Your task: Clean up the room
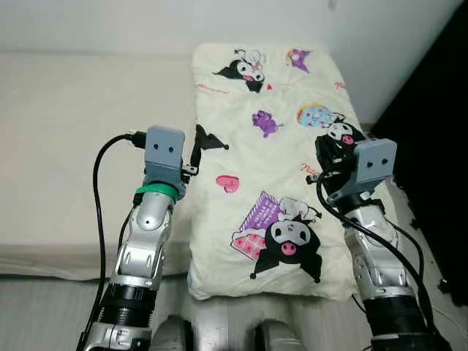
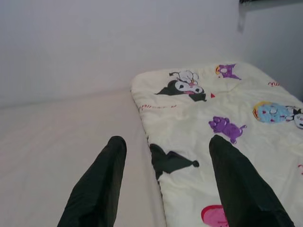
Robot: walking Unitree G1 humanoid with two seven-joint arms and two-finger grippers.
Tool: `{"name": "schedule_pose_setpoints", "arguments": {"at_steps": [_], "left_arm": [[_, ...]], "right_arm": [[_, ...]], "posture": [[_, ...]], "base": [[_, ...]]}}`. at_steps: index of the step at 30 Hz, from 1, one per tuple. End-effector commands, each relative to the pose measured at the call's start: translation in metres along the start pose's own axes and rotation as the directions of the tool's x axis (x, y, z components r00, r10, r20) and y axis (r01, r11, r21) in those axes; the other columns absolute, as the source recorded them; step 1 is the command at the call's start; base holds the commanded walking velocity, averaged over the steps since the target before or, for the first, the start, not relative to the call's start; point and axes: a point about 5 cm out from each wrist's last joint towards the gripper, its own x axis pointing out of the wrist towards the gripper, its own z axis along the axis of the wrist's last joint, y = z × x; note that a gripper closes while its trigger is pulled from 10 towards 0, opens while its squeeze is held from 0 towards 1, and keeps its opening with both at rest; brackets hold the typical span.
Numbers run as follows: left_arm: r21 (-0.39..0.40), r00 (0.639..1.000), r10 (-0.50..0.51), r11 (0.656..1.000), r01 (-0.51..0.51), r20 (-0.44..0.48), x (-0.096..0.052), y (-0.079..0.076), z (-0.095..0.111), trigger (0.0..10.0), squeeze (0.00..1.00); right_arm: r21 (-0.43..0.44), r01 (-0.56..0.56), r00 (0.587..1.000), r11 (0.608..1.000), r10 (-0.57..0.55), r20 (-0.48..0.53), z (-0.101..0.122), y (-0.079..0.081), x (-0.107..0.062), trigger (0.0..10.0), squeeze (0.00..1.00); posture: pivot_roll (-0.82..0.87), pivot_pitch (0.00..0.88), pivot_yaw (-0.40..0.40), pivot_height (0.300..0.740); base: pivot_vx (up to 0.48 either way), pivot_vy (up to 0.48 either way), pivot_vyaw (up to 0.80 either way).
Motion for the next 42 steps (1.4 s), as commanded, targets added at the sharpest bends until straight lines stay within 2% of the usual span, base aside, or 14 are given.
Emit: {"name": "schedule_pose_setpoints", "arguments": {"at_steps": [1, 9, 14, 19, 42], "left_arm": [[-0.005, 0.999, -0.024, 1.0, 0.024, -0.025, -0.001, -0.005, -0.007, 10.0, 0.0], [-0.013, 0.998, -0.042, 0.999, 0.042, -0.036, -0.001, -0.007, -0.01, 10.0, 0.0], [-0.011, 0.998, -0.053, 0.999, 0.053, -0.034, -0.001, -0.009, -0.01, 10.0, 0.0], [-0.01, 0.998, -0.06, 0.998, 0.06, -0.031, 0.0, -0.009, -0.01, 10.0, 0.0], [0.006, 0.996, -0.08, 0.997, 0.08, -0.033, 0.0, -0.01, -0.011, 10.0, 0.0]], "right_arm": [[-0.002, 0.009, 1.0, 1.0, -0.009, -0.018, -0.005, -0.001, -0.003, 10.0, 0.0], [0.009, 0.03, 0.999, 1.0, -0.029, -0.037, -0.009, -0.001, -0.003, 10.0, 0.0], [0.067, 0.041, 0.998, 0.997, -0.038, -0.048, -0.013, 0.005, -0.002, 10.0, 0.0], [0.082, 0.035, 0.998, 0.996, -0.031, -0.054, -0.015, 0.01, -0.003, 10.0, 0.0], [0.094, 0.033, 0.998, 0.995, -0.028, -0.05, -0.016, 0.012, -0.002, 10.0, 0.0]], "posture": [[-0.02, 0.0, 0.002, 0.74], [-0.02, 0.0, 0.006, 0.74], [-0.02, 0.0, 0.01, 0.74], [-0.02, 0.0, 0.013, 0.74], [-0.01, 0.0, 0.022, 0.74]], "base": [[0.0, 0.0, 0.0], [0.0, 0.0, 0.0], [0.0, 0.0, 0.0], [0.0, 0.0, 0.0], [0.0, 0.0, 0.0]]}}
